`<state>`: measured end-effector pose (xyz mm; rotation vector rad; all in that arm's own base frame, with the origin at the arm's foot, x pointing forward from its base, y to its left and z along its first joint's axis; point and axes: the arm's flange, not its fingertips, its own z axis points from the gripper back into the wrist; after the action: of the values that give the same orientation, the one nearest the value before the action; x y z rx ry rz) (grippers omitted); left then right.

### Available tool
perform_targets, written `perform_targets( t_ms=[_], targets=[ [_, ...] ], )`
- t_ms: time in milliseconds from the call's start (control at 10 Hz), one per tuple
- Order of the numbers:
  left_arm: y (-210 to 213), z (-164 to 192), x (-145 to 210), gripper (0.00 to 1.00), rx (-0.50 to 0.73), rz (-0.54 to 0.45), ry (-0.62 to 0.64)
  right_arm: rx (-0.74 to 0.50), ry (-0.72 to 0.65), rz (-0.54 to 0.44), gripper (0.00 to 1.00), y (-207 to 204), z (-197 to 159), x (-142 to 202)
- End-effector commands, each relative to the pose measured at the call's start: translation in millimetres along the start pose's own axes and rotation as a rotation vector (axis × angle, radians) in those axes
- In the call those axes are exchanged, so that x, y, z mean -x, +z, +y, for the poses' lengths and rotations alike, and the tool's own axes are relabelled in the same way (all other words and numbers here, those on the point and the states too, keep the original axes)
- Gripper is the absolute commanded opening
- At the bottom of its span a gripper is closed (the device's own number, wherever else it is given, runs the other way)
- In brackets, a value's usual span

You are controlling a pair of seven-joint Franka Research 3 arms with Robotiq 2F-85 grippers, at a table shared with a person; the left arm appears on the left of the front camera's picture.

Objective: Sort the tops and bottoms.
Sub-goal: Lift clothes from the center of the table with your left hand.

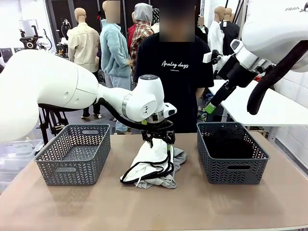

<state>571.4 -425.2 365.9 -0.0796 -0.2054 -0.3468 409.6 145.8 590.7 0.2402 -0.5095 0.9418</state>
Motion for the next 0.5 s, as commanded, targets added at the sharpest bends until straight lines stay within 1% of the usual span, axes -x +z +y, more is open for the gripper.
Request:
perform_targets(
  t_ms=[0,400],
  targets=[
    [-12.7,4.1,0.1,0.87,-0.016,0.015,0.019,0.006,0.009,0.003,1.0,-0.1,-1.5,-0.8],
    [-22.0,3.1,-0.4,0.87,-0.013,0.027,0.019,0.006,0.009,0.003,1.0,-0.1,-1.5,-0.8]
  ],
)
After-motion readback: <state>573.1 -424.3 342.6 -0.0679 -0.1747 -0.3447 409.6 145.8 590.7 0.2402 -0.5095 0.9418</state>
